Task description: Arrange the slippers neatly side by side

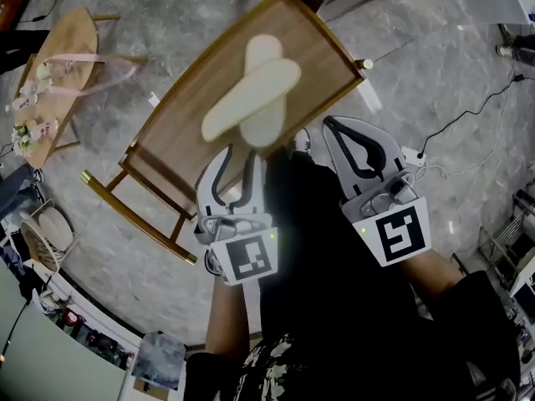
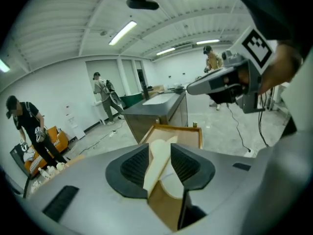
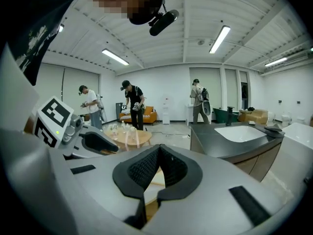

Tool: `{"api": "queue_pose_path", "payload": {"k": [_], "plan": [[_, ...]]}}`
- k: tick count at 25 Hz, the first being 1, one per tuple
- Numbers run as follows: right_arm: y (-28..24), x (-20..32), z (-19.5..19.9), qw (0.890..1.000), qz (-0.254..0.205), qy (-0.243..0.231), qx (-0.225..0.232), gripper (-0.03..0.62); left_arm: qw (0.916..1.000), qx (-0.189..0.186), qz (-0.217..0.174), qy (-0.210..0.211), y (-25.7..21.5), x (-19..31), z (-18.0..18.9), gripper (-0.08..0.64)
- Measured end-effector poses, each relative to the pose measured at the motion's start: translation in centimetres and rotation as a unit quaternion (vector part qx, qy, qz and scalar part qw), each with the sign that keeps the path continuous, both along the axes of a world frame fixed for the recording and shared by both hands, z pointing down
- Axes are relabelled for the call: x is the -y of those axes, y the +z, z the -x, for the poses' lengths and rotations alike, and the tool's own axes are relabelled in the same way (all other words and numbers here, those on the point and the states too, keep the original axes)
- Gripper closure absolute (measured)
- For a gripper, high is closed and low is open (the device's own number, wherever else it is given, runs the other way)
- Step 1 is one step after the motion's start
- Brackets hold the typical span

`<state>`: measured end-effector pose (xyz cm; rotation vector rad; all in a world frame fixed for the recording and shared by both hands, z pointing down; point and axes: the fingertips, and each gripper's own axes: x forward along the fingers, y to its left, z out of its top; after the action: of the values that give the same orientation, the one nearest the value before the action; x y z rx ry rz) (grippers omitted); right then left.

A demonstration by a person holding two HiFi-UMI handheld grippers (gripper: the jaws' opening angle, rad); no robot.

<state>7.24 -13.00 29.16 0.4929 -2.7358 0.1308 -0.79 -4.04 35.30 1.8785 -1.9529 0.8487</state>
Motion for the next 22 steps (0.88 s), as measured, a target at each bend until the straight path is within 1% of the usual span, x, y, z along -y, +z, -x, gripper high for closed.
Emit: {"api": "queue_pose_path", "payload": {"k": [4, 8, 12, 17, 20, 21, 22], "plan": [[1.6, -0.2, -0.3, 1.000, 0.004, 0.008, -0.007, 0.594, 0.9989, -0.008, 0.042, 0.018, 3.5, 0.7, -0.2, 0.402], [3.4, -0.5, -0.2, 1.000, 0.023, 0.012, -0.018, 0.594, 0.9963, 0.021, 0.077, 0.033, 6.3, 1.0, 0.8, 0.373], [4.4, -0.5, -0.2, 0.999, 0.028, 0.014, -0.029, 0.594, 0.9913, 0.045, 0.113, 0.052, 9.1, 1.0, 1.4, 0.368], [5.4, -0.2, -0.8, 0.998, 0.037, 0.028, -0.041, 0.594, 0.9853, 0.047, 0.151, 0.064, 11.6, 1.0, 1.8, 0.367], [5.9, -0.1, -1.0, 0.998, 0.043, 0.034, -0.044, 0.594, 0.9831, 0.055, 0.165, 0.056, 12.7, 1.3, 2.3, 0.369], [5.9, -0.1, -1.0, 0.997, 0.045, 0.038, -0.043, 0.594, 0.9829, 0.064, 0.166, 0.049, 12.8, 1.3, 2.6, 0.406], [6.0, -0.1, -1.1, 0.997, 0.047, 0.041, -0.042, 0.594, 0.9826, 0.076, 0.163, 0.044, 12.7, 1.4, 3.0, 0.498]]}}
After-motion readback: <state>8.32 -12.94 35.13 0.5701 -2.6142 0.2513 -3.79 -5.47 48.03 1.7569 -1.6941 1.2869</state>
